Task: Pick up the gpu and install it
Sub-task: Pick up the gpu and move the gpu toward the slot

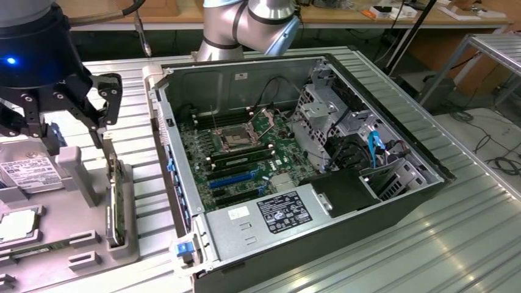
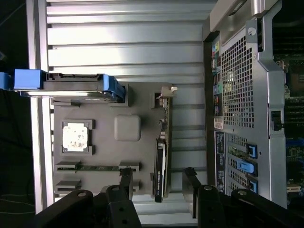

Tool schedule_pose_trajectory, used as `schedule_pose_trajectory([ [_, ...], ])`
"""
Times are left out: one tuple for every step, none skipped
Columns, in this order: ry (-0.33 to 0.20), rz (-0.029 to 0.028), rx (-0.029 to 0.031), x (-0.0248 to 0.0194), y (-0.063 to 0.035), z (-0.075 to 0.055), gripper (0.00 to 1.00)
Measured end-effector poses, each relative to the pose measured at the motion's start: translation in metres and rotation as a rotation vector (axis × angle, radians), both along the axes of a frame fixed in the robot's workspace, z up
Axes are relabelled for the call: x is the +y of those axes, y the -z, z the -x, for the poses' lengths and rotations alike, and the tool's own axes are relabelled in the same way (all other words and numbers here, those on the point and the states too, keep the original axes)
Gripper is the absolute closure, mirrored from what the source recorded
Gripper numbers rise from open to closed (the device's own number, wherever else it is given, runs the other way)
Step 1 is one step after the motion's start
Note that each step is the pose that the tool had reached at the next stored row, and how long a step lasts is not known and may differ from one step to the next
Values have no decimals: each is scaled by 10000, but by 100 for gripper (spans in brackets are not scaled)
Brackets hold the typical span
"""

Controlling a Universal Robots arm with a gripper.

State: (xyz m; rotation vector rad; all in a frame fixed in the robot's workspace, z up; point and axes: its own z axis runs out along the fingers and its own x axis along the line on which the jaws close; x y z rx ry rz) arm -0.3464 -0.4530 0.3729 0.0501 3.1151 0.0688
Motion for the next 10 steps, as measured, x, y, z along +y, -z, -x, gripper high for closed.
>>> schedule_pose_trajectory([
  [0,0,0,0,10,0,46],
  [1,0,1,0,28,-2,46],
  [0,1,2,-1,39,-4,46],
  [-1,2,3,-7,67,-13,46],
  [-1,3,6,-11,83,-22,46],
  [-1,2,9,-16,94,-29,46],
  [0,1,10,-21,107,-36,46],
  [0,1,14,-28,118,-41,46],
  [0,2,17,-38,131,-46,46],
  [0,2,20,-51,144,-47,46],
])
